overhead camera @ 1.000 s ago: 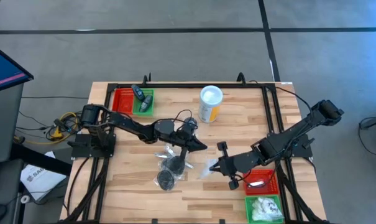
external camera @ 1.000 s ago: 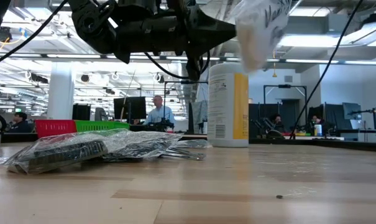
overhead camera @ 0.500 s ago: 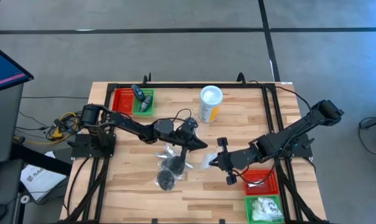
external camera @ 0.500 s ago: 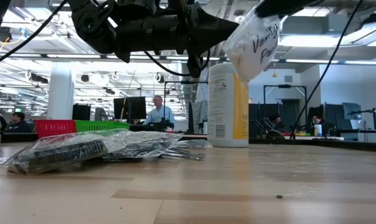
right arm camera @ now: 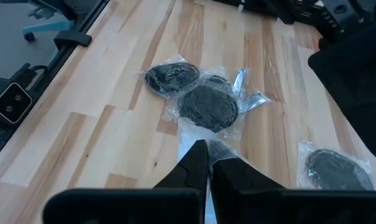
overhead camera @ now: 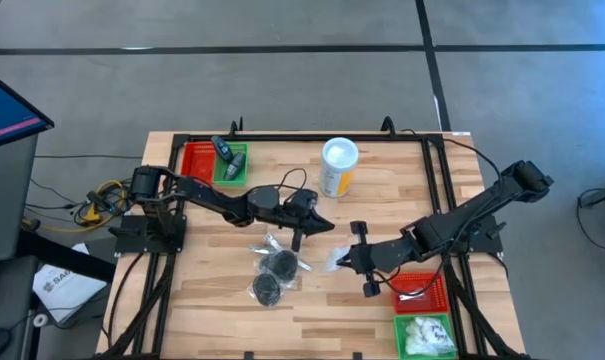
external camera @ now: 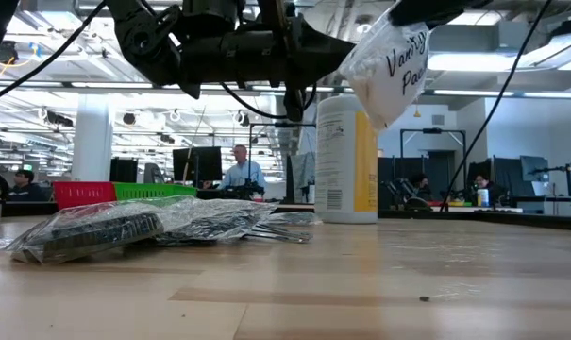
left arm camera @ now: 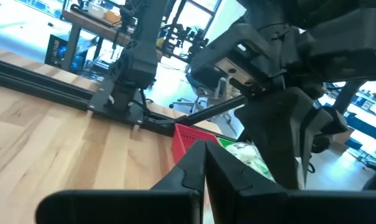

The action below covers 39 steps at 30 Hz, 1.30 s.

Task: Pick & Place Travel size toiletries
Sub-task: Put the white cotton pack into the bottom green bin

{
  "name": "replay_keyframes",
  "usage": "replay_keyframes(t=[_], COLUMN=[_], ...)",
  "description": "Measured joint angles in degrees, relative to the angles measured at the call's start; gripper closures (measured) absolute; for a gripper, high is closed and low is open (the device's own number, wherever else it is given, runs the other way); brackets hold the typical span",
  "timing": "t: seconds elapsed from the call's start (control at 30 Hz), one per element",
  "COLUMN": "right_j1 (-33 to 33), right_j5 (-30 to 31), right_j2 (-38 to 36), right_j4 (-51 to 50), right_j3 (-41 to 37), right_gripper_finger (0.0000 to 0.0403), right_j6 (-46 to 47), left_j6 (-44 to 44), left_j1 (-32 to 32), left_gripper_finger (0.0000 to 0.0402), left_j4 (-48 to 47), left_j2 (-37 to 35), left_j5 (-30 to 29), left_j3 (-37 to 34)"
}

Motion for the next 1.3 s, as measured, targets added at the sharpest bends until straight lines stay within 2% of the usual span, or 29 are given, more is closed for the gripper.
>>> replay_keyframes(t=[0.3, 0.57, 0.93, 1.3], right_j1=[5.0, 14.5, 27.1, 34.5], right_j5=[0.0, -1.5, 0.1, 3.6], right_j2=[-0.6, -0.6, -0.3, -0.3], right_j4=[-17.0, -28.1, -30.6, -31.7], right_j3=[8.4, 12.2, 12.2, 12.0], right_gripper_finger=[0.0403, 0.0403, 0.0403, 0.0403], right_j6=[8.6, 23.8, 42.6, 51.9], left_j6=[0.0, 0.0, 0.0, 0.0], left_j1=[0.7, 0.6, 0.3, 0.3], left_gripper_finger=[0.0399, 0.0399, 0.0399, 0.0399], left_j4=[-0.2, -0.2, -0.2, -0.2], left_j2=[0.0, 0.0, 0.0, 0.0], left_j5=[0.0, 1.0, 1.0, 1.1], left_j3=[0.0, 0.0, 0.0, 0.0])
